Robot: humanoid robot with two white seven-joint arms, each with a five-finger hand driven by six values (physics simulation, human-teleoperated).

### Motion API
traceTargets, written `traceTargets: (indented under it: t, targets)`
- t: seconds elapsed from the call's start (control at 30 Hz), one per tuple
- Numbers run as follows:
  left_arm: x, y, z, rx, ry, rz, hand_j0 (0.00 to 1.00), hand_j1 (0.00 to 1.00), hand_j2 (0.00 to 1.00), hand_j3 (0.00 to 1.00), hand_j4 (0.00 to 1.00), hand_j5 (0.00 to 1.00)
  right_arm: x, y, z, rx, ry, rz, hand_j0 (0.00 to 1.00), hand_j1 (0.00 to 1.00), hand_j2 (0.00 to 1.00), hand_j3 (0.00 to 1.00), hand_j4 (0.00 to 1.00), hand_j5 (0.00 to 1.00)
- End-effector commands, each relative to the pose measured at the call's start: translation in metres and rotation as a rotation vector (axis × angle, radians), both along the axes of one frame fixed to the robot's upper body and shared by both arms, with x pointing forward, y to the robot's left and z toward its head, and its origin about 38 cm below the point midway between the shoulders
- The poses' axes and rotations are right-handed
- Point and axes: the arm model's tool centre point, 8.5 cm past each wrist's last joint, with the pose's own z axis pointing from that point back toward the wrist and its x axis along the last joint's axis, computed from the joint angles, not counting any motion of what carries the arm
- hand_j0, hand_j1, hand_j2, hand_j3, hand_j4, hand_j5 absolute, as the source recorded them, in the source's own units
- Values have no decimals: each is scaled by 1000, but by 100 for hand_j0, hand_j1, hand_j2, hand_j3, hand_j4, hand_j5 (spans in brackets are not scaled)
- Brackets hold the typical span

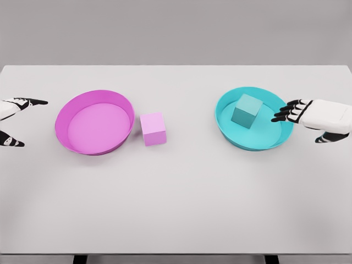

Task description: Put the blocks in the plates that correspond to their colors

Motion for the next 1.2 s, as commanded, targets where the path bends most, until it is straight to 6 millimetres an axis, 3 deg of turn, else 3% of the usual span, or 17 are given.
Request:
traceTargets:
  t: [0.0, 1.0, 1.1, 1.17]
  targets:
    - [0, 1, 1, -6, -1, 3, 100, 100, 100, 100, 100, 100, 0, 0, 1, 7, -2, -3, 100, 100, 100, 100, 100, 100]
    - [-2, 6, 3, 3, 11, 13, 100, 100, 100, 100, 100, 100, 0, 0, 4, 8, -7, -2, 100, 100, 100, 100, 100, 100]
    - [4, 18, 14, 20, -4, 41, 100, 100, 100, 100, 100, 100, 0, 0, 4, 8, -7, -2, 100, 100, 100, 100, 100, 100]
    - [9, 12, 16, 31, -2, 21, 100, 100, 100, 100, 100, 100, 0, 0, 4, 8, -7, -2, 100, 100, 100, 100, 100, 100]
